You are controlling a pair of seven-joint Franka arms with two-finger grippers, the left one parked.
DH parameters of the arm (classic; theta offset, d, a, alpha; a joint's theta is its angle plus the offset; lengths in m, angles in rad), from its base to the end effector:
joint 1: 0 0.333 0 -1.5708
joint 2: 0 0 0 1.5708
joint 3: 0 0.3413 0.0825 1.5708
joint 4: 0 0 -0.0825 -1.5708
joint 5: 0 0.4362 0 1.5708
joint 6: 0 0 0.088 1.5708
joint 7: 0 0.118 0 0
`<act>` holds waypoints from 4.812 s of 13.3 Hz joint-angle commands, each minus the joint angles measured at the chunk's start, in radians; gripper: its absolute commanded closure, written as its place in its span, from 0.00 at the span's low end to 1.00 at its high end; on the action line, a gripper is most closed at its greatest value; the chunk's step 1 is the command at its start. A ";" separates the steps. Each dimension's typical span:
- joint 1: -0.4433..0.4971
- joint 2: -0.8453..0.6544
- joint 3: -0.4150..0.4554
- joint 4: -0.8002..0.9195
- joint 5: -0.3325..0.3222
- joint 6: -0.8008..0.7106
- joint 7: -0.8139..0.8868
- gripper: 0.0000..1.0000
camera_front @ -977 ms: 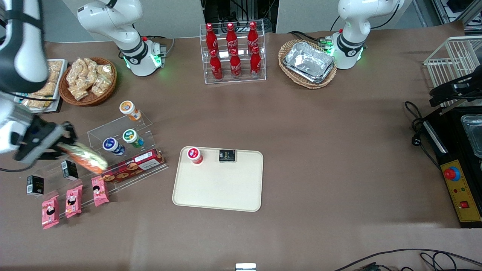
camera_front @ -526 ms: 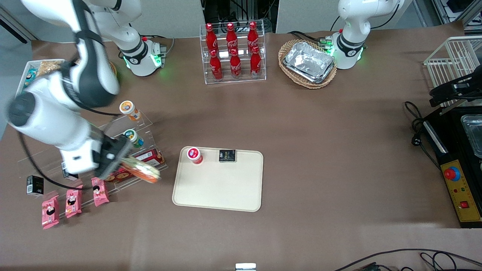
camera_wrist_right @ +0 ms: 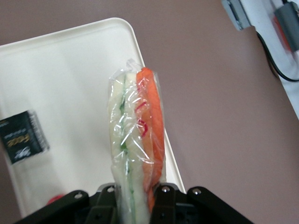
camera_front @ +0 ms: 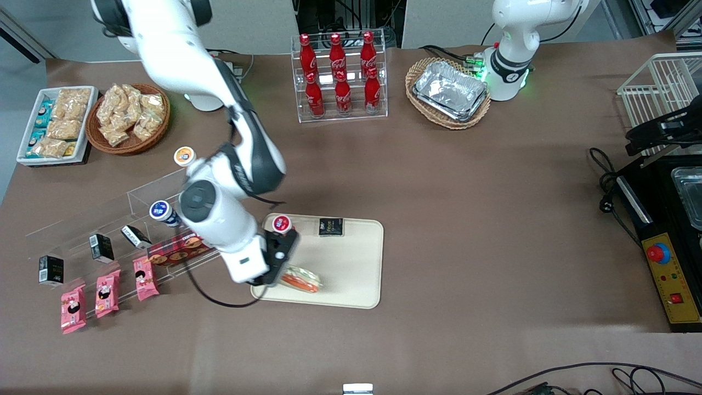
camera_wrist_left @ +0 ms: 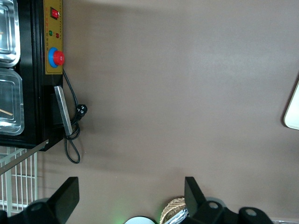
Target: Place sandwich on tray
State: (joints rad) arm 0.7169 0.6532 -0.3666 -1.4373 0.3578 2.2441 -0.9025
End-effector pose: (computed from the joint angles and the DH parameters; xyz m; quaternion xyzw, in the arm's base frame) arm 0.7240 0.3384 0.3312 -0.8346 -0.5399 -0.1085 0.0152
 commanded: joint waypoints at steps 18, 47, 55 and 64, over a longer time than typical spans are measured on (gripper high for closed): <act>-0.007 0.212 0.038 0.077 0.087 0.106 -0.245 0.00; -0.088 -0.572 -0.084 -0.012 -0.283 -0.712 0.861 0.00; -0.554 -0.636 0.297 -0.078 -0.312 -0.707 1.012 0.00; -0.683 -0.630 0.360 -0.065 -0.346 -0.744 1.093 0.00</act>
State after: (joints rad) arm 0.0995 0.0370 -0.0228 -1.4927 0.0182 1.5035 0.2630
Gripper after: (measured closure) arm 0.000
